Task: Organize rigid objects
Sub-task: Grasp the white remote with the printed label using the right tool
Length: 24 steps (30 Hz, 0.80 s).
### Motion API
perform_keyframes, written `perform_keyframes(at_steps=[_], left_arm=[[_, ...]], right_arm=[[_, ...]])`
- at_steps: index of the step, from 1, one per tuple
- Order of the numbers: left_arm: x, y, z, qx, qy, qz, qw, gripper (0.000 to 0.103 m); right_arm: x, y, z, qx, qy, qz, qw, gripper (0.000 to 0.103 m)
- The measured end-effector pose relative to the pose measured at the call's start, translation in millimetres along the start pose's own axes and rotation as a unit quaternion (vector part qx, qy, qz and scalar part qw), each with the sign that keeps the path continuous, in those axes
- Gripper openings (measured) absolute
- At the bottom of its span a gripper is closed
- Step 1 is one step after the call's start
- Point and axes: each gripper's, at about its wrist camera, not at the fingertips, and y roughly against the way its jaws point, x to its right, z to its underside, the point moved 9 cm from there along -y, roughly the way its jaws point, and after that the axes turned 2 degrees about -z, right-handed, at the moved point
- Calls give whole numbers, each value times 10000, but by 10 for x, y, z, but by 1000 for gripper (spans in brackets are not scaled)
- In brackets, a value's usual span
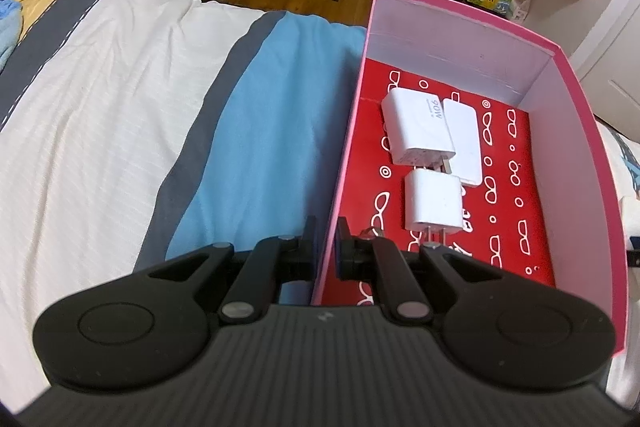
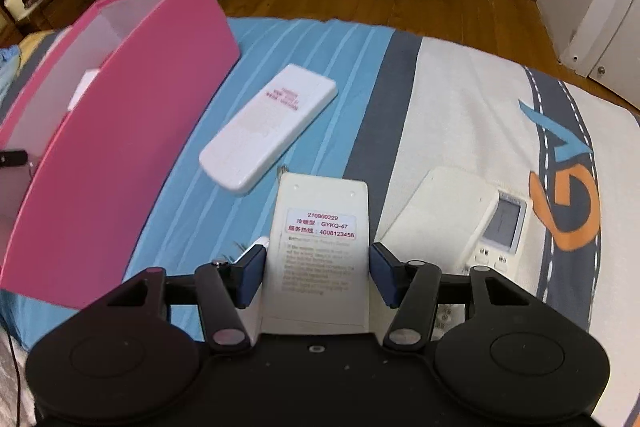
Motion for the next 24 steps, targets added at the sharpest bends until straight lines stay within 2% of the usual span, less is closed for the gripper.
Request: perform_keyframes(at_steps=[7, 12, 19, 24], left_arm=[[10, -12, 1, 3, -24, -14, 10000, 7], [4, -14, 14, -1, 20, -8, 10000, 7], [1, 24, 14, 98, -7, 12, 10000, 6], [-10, 28, 7, 67, 38, 77, 9999, 5]], right_arm=[[21, 0, 37, -79, -99, -9, 9999, 63], [-14, 50, 76, 9, -169, 265, 9995, 63], [-62, 328, 80, 463, -146, 376, 9981, 63], [-82, 531, 115, 771, -268, 204, 9965, 63]])
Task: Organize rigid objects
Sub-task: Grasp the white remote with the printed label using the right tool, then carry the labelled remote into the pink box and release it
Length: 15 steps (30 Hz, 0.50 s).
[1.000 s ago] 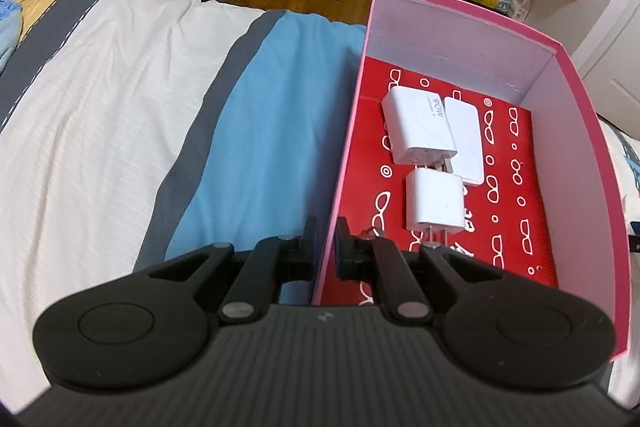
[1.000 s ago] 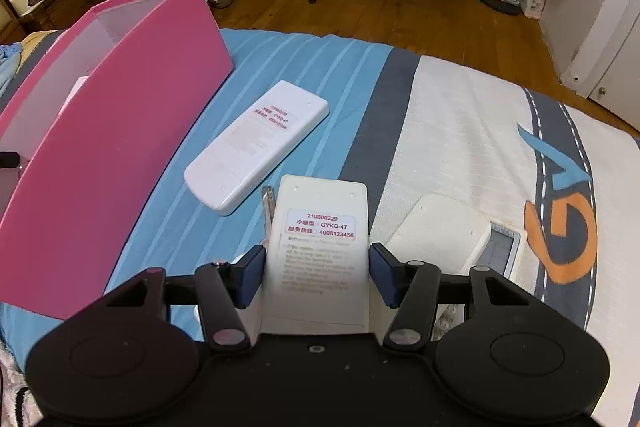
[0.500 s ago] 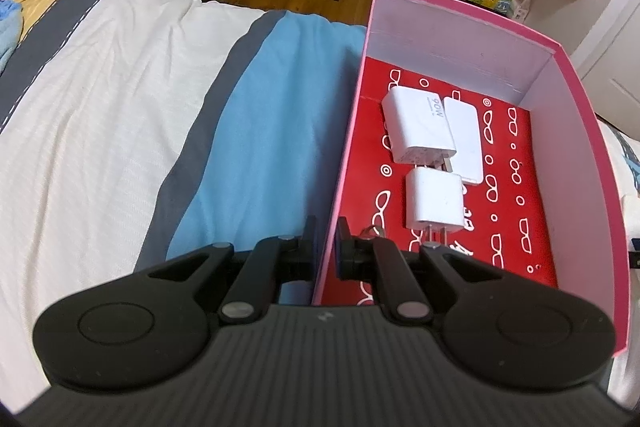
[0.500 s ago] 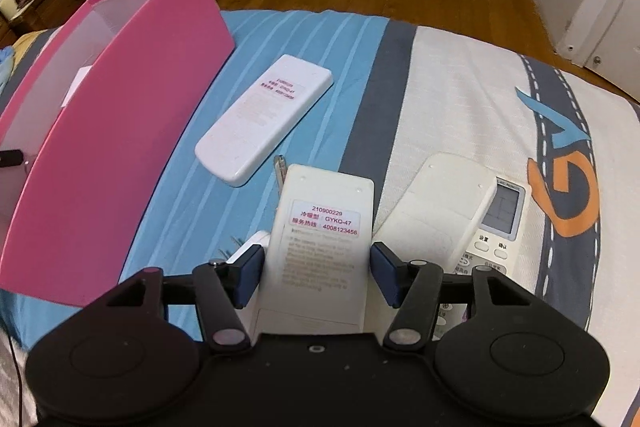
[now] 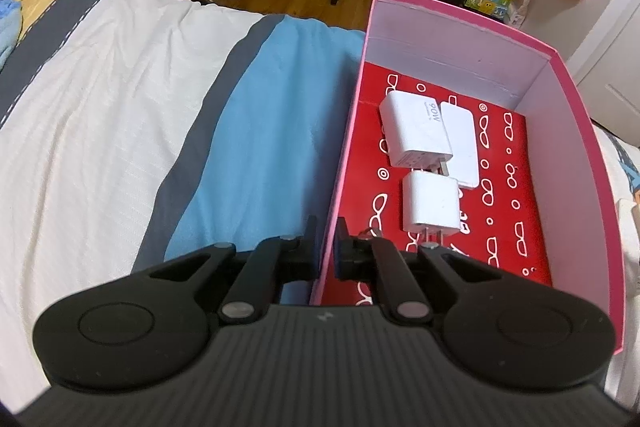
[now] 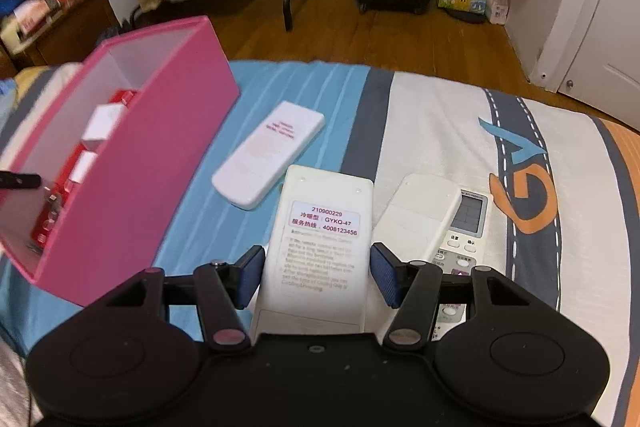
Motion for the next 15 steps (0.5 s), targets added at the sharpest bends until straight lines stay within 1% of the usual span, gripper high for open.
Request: perform_keyframes(at_steps=[3, 6, 8, 10, 12, 13, 15], left_arm=[[-4, 6, -3, 1, 19, 21, 10000, 5], [5, 1, -3, 11, -2, 14, 10000, 5], [12, 0, -4, 11, -25, 8, 10000, 5], [20, 0, -5, 10, -75, -4, 10000, 5], [21, 0, -10, -12, -86, 1, 10000, 5], [17, 0, -12, -22, -72, 11, 10000, 5], [8, -6, -15, -37, -42, 37, 10000, 5]], right_arm=[[-100, 189, -60, 336, -24, -265, 9991, 63], [-294, 431, -186, 826, 96, -593, 9948, 63], [-484, 600, -262, 1151, 208, -898, 9891, 63], [-705, 714, -317, 1342, 367, -1205, 9829, 63], [-986, 791, -375, 1492, 780, -1391, 9759, 63], [-1166, 822, -408, 1576, 1103, -1468, 9703, 63], [-1446, 829, -455, 1612, 1575, -1614, 9608, 63]])
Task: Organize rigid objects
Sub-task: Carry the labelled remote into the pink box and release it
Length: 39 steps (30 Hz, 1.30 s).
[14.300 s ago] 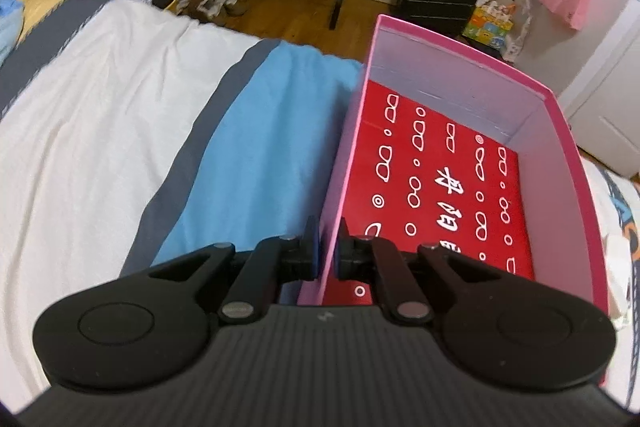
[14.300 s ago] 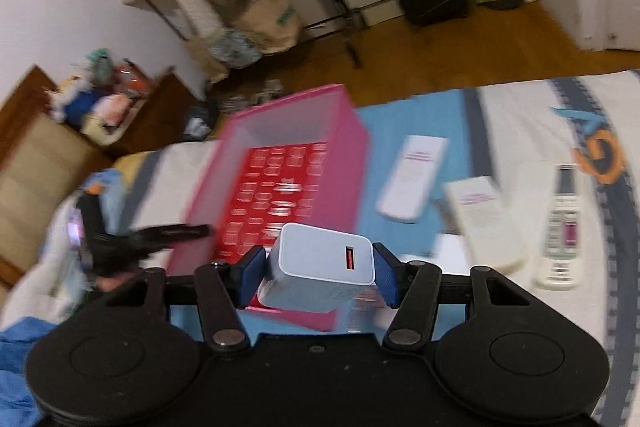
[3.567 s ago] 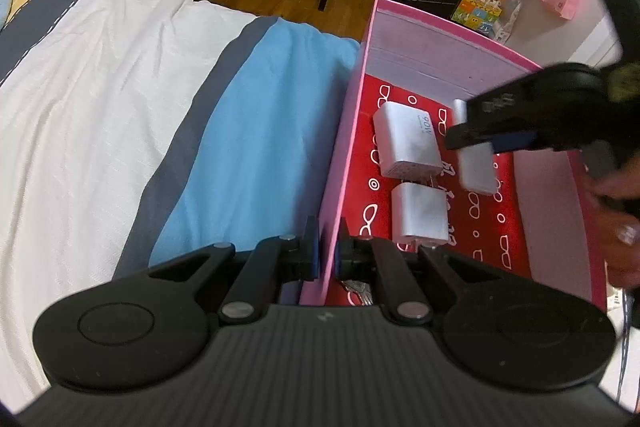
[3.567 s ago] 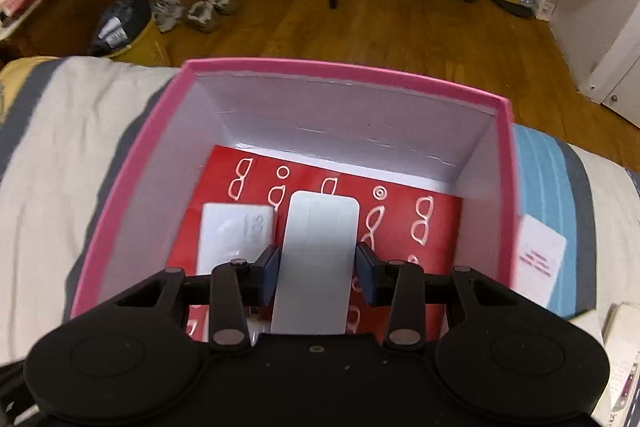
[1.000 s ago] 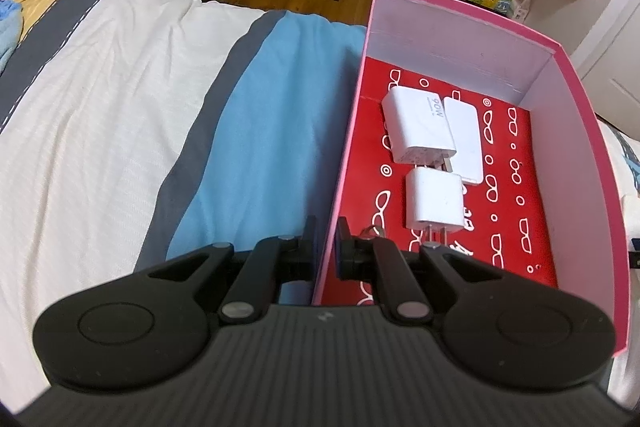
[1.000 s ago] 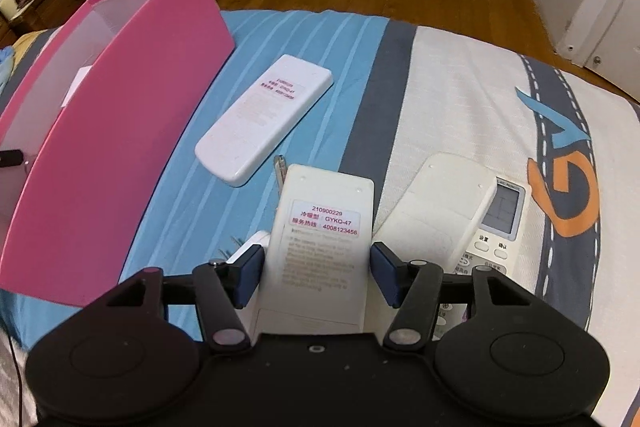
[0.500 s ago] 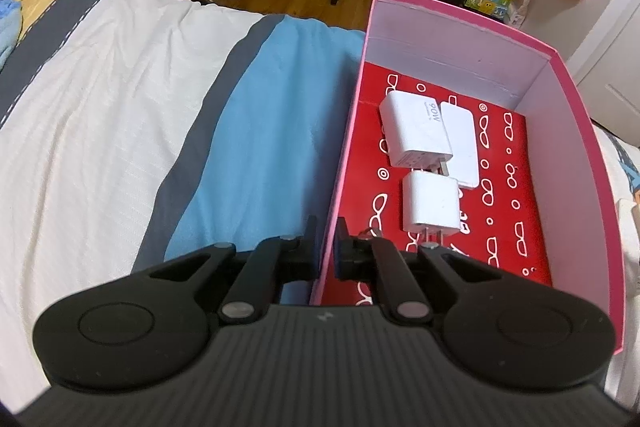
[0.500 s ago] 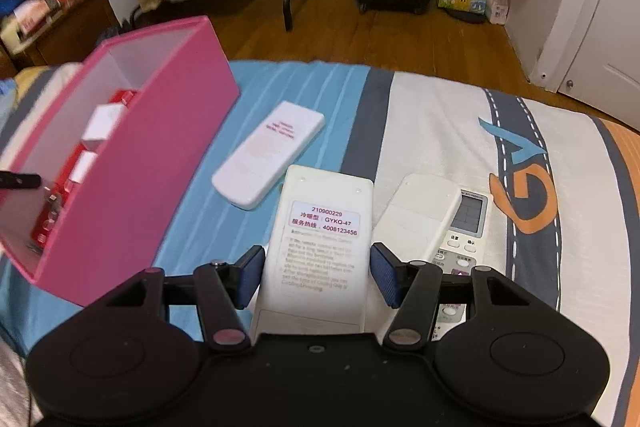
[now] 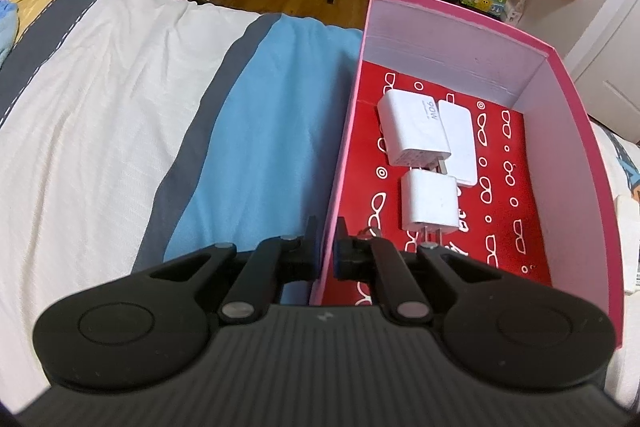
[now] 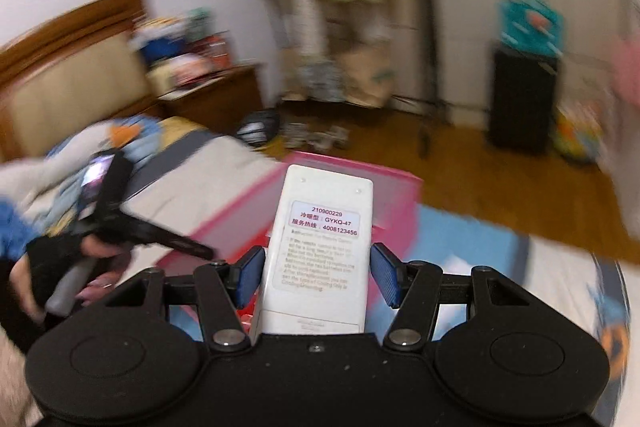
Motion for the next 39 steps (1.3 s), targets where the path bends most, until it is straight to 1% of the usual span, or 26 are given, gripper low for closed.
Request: perform_keyframes(at_steps=[1, 3, 5, 7, 10, 14, 17, 21, 23, 24, 25, 27, 29, 30, 31, 32, 35, 37, 38, 39], left_arm=[[-9, -1, -1, -9, 32, 24, 10000, 5], [-21, -3, 1, -15, 83, 77, 9999, 5], [-27, -3, 3, -1, 77, 82, 9999, 5], [-36, -7, -5, -10, 79, 105, 9999, 5], [-52, -20, -2, -29, 135, 188, 9997, 5], [-43, -27, 5, -4, 124, 225, 9997, 5], [-41, -26, 12, 9, 120, 238, 9996, 5], [-53, -31, 10, -15, 167, 294, 9994, 6], [-48, -32, 9, -11, 162, 295, 9994, 6], [-47, -31, 8, -6, 151, 288, 9995, 6], [-45, -31, 6, 1, 132, 280, 9995, 6], [-46, -34, 4, 4, 132, 286, 9995, 6], [-47, -43, 2, -16, 145, 303, 9994, 6], [-48, -49, 3, -21, 147, 290, 9995, 6], [-46, -51, 0, -10, 147, 295, 9995, 6], [-43, -49, -2, -8, 144, 297, 9995, 6], [-37, -51, -1, -16, 134, 288, 9995, 6], [-35, -50, -8, -6, 124, 285, 9995, 6], [-34, -51, -8, -8, 125, 287, 9995, 6], [-37, -55, -12, -7, 128, 286, 9995, 6]], right_arm=[[-117, -75, -51, -33, 211, -148, 9997, 63], [-341, -308, -116, -285, 668, -370, 9967, 63], [-558, -612, -124, -680, 1280, -419, 9886, 63], [-659, -873, -72, -1142, 1601, -372, 9798, 63], [-667, -1171, 67, -1633, 1819, -73, 9696, 63], [-660, -1386, 308, -2059, 1883, -98, 9602, 63], [-672, -1525, 397, -2287, 2014, -185, 9522, 63], [-786, -1639, 414, -2414, 2243, -606, 9422, 63], [-839, -1723, 398, -2546, 2569, -888, 9281, 63], [-834, -1744, 389, -2611, 2643, -990, 9231, 63], [-807, -1792, 382, -2809, 2565, -1119, 9180, 63], [-778, -1848, 373, -2965, 2432, -1255, 9150, 63], [-816, -1858, 447, -3277, 2388, -1604, 8999, 63], [-834, -1848, 482, -3403, 2330, -1709, 8948, 63], [-835, -1864, 484, -3429, 2225, -1739, 8959, 63], [-829, -1887, 475, -3392, 2113, -1704, 9007, 63], [-824, -1944, 497, -3353, 1904, -1608, 9085, 63], [-815, -1989, 503, -3279, 1698, -1524, 9168, 63], [-807, -2025, 498, -3261, 1588, -1496, 9198, 62], [-794, -2061, 502, -3278, 1434, -1437, 9227, 58]])
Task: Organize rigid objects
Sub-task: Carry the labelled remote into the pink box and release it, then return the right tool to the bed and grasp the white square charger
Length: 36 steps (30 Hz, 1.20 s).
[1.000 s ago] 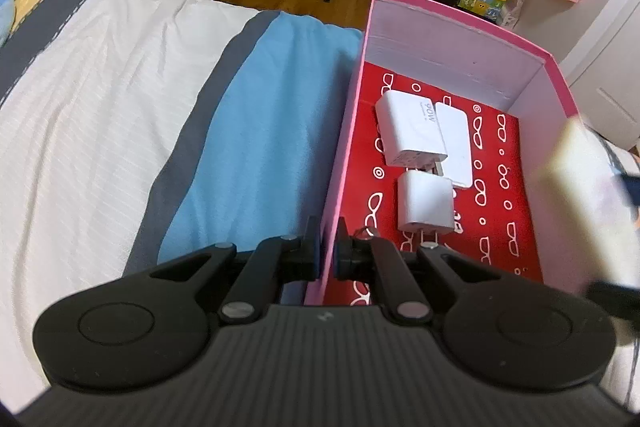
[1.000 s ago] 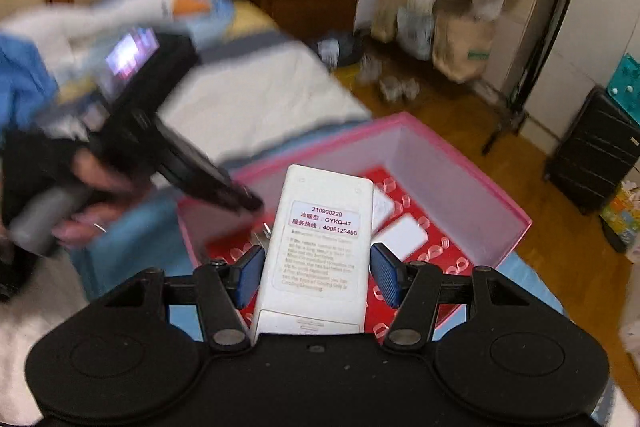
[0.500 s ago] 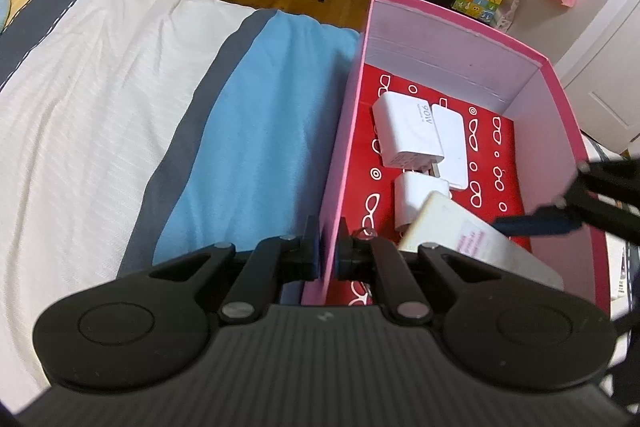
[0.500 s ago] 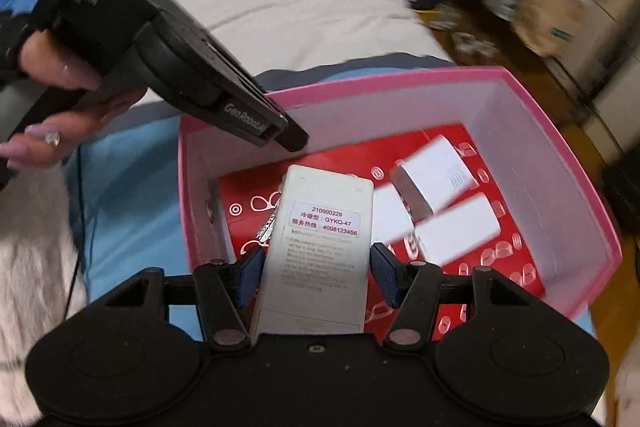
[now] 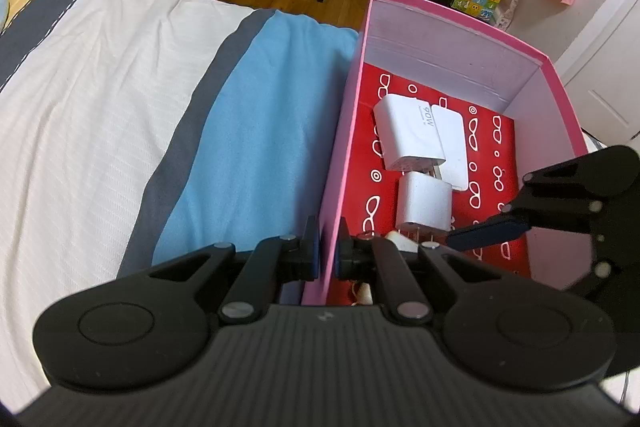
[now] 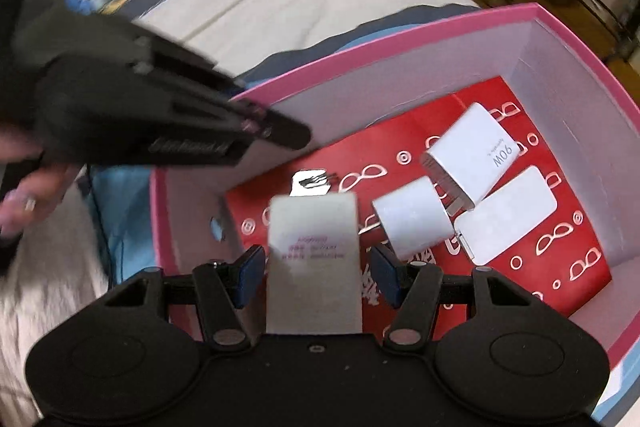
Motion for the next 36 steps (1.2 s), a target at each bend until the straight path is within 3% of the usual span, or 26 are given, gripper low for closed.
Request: perform_keyframes(at_steps=[2, 9, 13, 15, 19, 25, 30, 32, 36], left_arm=[[-2, -11, 0, -4, -2, 1, 10000, 6], [-7, -23, 5, -15, 1, -6, 10000, 6], [-9, -22, 7, 13, -8, -7, 10000, 6], [-21, -32, 9, 6, 17, -1, 10000, 6], [-7, -26, 4, -4, 29, -15, 10000, 6], [6, -23, 7, -32, 25, -99, 9999, 6], [9, 56, -25, 78, 14, -85, 9999, 6], [8, 58, -16, 45, 27, -94, 9999, 6], [23, 70, -7, 43, 17, -138, 9999, 5]], right_arm=[[16, -29, -30, 1, -245, -99, 9997, 37], [-201, -89, -32, -22, -58, -104, 9999, 23], [-134, -37, 27, 86, -372, 16, 9993, 24], [-99, 85, 99, 345, -446, 153, 9983, 25], [-169, 580, 339, 1031, -593, 225, 9926, 36], [-86, 1403, 850, 1580, -892, 716, 9808, 41], [54, 1669, 1473, 1379, -905, 1329, 9773, 43], [146, 1662, 1670, 1210, -930, 1540, 9762, 54], [232, 1536, 1949, 899, -738, 1934, 9742, 55]])
